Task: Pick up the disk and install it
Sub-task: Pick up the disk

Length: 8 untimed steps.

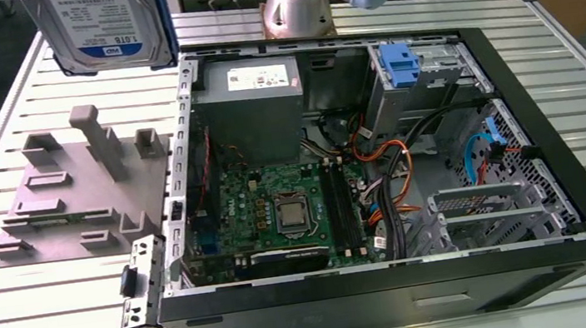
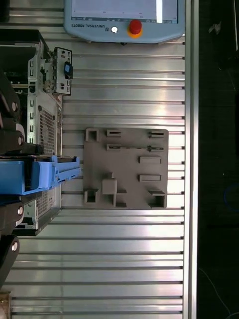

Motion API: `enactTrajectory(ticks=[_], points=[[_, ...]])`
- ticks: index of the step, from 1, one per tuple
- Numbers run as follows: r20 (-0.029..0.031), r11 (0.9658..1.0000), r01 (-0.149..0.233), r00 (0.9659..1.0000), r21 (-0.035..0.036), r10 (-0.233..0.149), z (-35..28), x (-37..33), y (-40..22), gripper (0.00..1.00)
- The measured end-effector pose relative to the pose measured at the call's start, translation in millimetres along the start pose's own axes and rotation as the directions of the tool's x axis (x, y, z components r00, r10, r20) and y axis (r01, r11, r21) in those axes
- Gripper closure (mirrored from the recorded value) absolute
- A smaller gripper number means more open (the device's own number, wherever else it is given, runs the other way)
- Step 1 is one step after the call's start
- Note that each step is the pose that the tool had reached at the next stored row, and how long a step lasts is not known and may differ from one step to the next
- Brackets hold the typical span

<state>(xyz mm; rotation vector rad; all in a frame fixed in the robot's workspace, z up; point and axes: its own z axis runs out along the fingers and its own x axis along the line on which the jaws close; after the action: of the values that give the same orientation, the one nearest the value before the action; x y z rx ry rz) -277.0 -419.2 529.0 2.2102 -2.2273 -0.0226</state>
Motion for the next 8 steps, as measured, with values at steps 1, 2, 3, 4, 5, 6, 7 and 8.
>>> enactTrajectory(ticks=[1,2,3,4,5,6,7,8], points=[[0.0,1.0,0.0,1.0,0.0001,0.0,0.0,0.0,-0.1,0.64],[0.0,1.0,0.0,1.0,0.0001,0.0,0.0,0.0,-0.1,0.64],[0.0,1.0,0.0,1.0,0.0,0.0,0.0,0.0,-0.2,0.64],[0.0,1.0,0.0,1.0,0.0001,0.0,0.0,0.0,-0.3,0.64],[0.0001,1.0,0.0,1.0,0.0001,0.0,0.1,0.0,-0.6,0.64],[0.0001,1.0,0.0,1.0,0.0001,0.0,0.0,0.0,-0.9,0.64],[0.0,1.0,0.0,1.0,0.0,0.0,0.0,0.0,-1.5,0.64],[0.0,1.0,0.0,1.0,0.0,0.0,0.1,0.0,-2.2,0.64]])
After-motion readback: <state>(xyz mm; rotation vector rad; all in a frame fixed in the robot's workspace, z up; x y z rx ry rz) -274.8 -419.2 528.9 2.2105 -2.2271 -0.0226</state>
